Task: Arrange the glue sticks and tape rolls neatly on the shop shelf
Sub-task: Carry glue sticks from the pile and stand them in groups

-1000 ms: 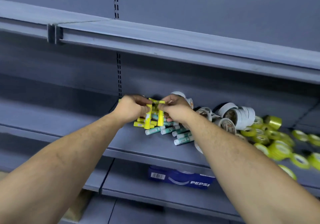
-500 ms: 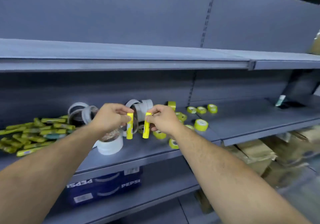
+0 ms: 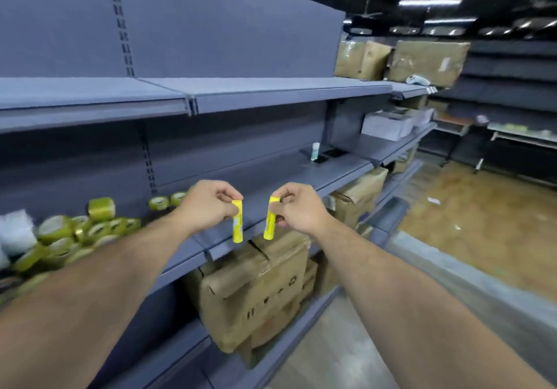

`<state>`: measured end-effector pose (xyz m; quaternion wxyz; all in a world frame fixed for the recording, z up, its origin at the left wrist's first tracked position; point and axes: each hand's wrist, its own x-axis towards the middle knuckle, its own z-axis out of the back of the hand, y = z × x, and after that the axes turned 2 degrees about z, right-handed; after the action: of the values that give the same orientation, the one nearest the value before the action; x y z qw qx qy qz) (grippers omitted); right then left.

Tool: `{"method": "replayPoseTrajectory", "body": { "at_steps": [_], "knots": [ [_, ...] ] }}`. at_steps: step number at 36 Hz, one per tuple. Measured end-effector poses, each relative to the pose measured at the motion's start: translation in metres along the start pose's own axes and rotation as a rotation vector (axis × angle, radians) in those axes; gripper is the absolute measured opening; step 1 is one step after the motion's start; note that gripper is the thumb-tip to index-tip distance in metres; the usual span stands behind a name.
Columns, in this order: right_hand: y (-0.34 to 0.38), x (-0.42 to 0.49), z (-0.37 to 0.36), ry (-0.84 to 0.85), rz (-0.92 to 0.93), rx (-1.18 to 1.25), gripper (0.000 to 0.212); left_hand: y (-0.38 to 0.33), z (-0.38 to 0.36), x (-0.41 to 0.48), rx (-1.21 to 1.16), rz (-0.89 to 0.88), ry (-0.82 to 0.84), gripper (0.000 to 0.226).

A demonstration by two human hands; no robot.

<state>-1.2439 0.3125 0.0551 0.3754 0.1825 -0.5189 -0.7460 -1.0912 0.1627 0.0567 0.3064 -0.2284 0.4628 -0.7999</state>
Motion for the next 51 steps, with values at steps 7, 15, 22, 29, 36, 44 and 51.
{"method": "replayPoseTrajectory", "body": {
  "at_steps": [7,15,22,29,36,44,51],
  "knots": [
    [-0.058,0.047,0.103,-0.146,-0.086,-0.117,0.009,-0.049,-0.108,0.087,0.193,-0.156,0.135,0.019],
    [-0.092,0.109,0.197,-0.302,-0.139,-0.162,0.011,-0.097,-0.212,0.195,0.171,-0.267,0.219,0.02],
    [-0.119,0.174,0.262,-0.392,-0.142,-0.214,0.013,-0.129,-0.276,0.28,0.104,-0.298,0.282,0.024],
    [-0.159,0.236,0.312,-0.393,-0.163,-0.162,0.012,-0.147,-0.329,0.347,0.134,-0.295,0.298,0.022],
    [-0.207,0.317,0.367,-0.328,-0.144,-0.102,0.008,-0.165,-0.385,0.415,0.152,-0.24,0.235,0.022],
    [-0.238,0.411,0.425,-0.191,-0.068,-0.082,0.012,-0.184,-0.431,0.485,0.145,-0.166,0.099,0.024],
    [-0.259,0.49,0.447,-0.105,-0.007,-0.091,0.015,-0.181,-0.451,0.543,0.189,-0.105,-0.004,0.022]
  ]
}}
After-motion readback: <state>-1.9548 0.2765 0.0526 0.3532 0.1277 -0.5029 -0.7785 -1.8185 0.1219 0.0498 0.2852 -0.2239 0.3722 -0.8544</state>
